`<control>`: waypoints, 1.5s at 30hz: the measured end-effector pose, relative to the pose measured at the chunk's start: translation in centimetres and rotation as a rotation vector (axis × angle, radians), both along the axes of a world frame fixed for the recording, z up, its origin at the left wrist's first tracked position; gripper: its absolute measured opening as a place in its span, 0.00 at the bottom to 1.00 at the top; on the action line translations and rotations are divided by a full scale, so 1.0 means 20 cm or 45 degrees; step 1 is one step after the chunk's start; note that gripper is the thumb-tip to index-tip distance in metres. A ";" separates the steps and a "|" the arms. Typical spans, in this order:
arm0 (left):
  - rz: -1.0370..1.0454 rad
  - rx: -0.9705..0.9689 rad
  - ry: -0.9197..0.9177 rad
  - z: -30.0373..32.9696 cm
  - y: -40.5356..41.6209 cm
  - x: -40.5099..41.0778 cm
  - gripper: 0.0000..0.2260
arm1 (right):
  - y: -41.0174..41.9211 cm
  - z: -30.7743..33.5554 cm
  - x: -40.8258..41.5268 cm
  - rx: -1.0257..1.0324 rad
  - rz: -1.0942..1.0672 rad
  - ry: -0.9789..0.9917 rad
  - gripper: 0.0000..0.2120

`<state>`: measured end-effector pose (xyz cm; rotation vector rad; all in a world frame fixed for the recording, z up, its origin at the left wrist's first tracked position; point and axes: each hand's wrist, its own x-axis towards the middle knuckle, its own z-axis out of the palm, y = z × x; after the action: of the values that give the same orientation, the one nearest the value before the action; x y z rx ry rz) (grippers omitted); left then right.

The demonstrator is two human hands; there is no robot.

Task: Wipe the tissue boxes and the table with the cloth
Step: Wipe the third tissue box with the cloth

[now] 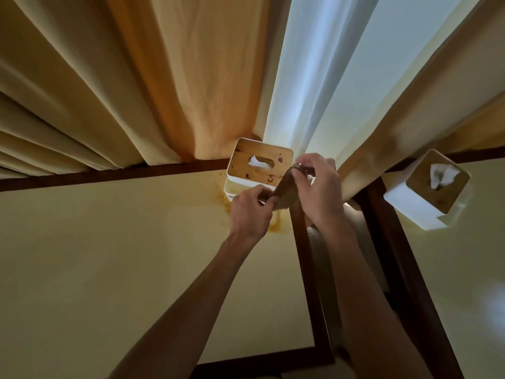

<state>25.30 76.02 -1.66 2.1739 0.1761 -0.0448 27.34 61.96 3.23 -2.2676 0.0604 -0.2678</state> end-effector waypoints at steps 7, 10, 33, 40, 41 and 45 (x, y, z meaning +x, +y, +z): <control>0.021 0.141 0.018 -0.06 -0.06 0.16 0.09 | 0.02 -0.12 0.27 -0.164 0.069 0.094 0.09; 0.061 0.268 -0.046 -0.12 -0.07 0.21 0.08 | 0.01 -0.20 0.36 -0.241 0.116 0.124 0.08; 0.021 -0.011 -0.045 -0.20 0.23 0.54 0.23 | 0.14 -0.53 0.29 0.220 -0.253 -0.084 0.12; 0.048 0.053 -0.106 -0.32 0.22 0.42 0.27 | 0.13 -0.60 0.25 0.148 -0.233 -0.078 0.14; 0.046 0.053 -0.107 -0.32 0.21 0.40 0.27 | 0.12 -0.61 0.24 0.148 -0.216 -0.090 0.13; 0.039 0.029 -0.105 -0.32 0.23 0.27 0.27 | 0.11 -0.64 0.18 0.128 -0.141 -0.117 0.13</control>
<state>30.77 80.70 -8.06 2.1907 0.1630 0.0644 30.88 64.08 -9.60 -2.1522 0.1484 -0.4181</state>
